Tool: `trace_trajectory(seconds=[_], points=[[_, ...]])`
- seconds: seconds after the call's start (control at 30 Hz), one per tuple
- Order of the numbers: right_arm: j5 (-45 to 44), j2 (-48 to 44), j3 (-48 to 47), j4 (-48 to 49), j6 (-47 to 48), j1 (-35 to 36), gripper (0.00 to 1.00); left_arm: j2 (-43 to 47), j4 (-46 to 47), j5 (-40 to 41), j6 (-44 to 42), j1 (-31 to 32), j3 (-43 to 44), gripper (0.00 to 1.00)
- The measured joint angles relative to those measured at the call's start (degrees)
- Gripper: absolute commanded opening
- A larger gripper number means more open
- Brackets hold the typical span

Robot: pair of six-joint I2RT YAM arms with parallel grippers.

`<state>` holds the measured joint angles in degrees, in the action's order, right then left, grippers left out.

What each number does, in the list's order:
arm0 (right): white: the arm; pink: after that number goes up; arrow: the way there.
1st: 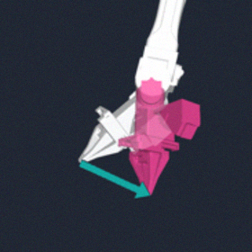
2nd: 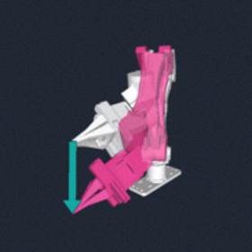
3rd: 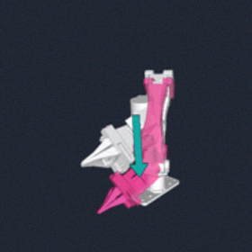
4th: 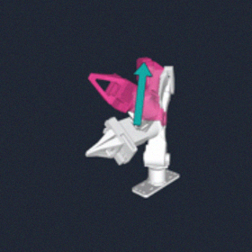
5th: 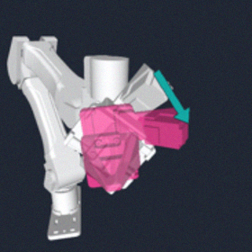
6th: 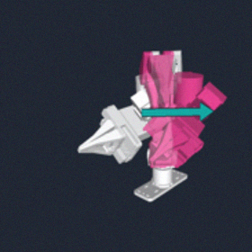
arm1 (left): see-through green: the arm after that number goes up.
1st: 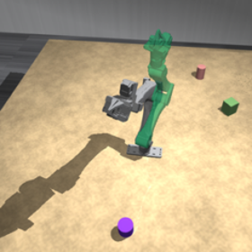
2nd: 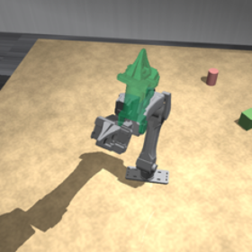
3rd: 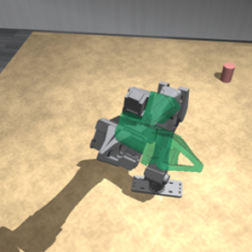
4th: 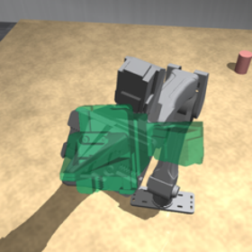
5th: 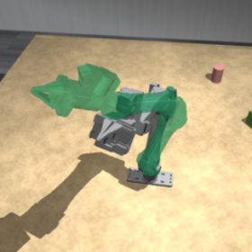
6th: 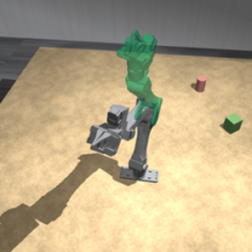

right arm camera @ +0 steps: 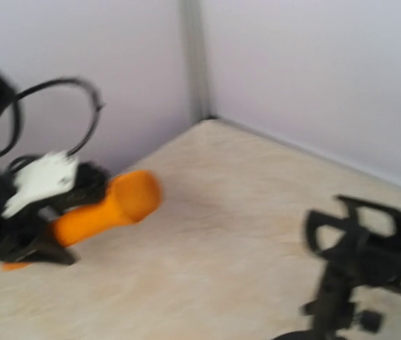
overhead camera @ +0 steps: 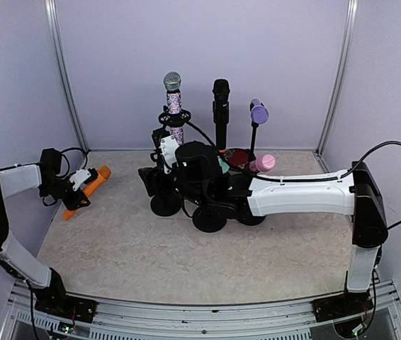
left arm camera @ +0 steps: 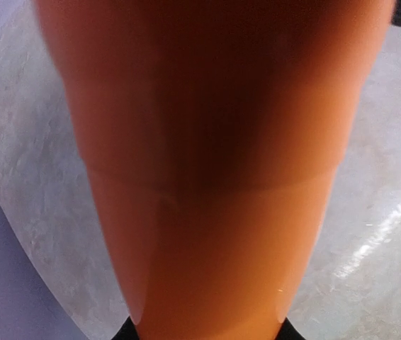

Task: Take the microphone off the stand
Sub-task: Pick up the microphone stand from the center of the board.

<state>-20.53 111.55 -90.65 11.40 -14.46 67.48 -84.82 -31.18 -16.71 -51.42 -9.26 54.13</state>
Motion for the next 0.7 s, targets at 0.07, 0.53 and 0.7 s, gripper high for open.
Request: trace_trajectory(seconds=[0.07,0.53,0.7], points=[[-3.2,1.9,-1.8,-0.2,0.7,0.0,0.71,-2.8,3.3,3.3,1.8,-0.5,-0.9,0.33],[-15.5,18.2,-13.9,-1.4,6.3,-1.8,0.63,-12.0,16.9,16.2,7.3,-1.3,-3.8,0.6],[-17.2,22.7,-18.1,0.5,8.3,-3.6,0.58,-12.0,18.3,17.0,7.9,-1.3,-4.1,0.61]])
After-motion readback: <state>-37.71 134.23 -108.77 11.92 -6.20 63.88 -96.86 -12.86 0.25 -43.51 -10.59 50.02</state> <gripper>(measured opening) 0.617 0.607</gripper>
